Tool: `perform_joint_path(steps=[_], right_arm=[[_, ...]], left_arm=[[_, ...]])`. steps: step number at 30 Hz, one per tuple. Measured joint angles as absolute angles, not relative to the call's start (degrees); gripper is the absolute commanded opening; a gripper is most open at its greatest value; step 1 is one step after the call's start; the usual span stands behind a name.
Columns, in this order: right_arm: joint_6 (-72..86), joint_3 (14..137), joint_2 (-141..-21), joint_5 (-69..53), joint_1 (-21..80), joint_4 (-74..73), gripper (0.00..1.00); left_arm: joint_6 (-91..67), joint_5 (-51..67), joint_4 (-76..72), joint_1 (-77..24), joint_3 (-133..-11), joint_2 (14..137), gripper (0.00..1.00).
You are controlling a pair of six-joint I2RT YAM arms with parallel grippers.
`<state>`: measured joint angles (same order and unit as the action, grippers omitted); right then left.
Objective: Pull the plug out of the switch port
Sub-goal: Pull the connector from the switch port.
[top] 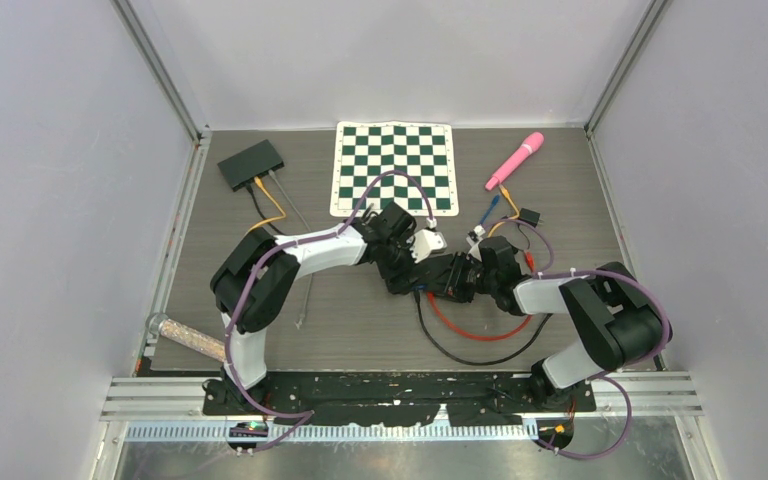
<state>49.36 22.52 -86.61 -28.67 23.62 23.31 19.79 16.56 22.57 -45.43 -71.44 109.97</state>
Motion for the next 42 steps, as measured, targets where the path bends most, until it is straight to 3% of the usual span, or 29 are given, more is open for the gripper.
perform_joint_path(steps=[21,22,23,28,42], right_arm=[[43.3,23.2,-80.0,-30.3,23.8,7.8,0.05],[43.0,23.2,-79.4,-30.4,23.9,6.8,0.05],[42.9,23.1,-78.9,-30.4,23.9,6.4,0.05],[43.1,21.5,-72.5,-28.8,23.9,5.1,0.05],[39.0,30.5,-38.8,-8.4,23.9,-14.8,0.05]], left_arm=[[17.6,16.5,23.8,-45.7,-72.1,110.1,0.34],[17.3,16.5,23.8,-45.7,-72.2,110.2,0.38],[16.9,16.5,23.9,-45.8,-72.4,110.3,0.54],[16.8,16.8,23.4,-45.6,-72.2,110.3,0.98],[11.2,16.4,14.3,-45.0,-59.2,100.0,1.00]])
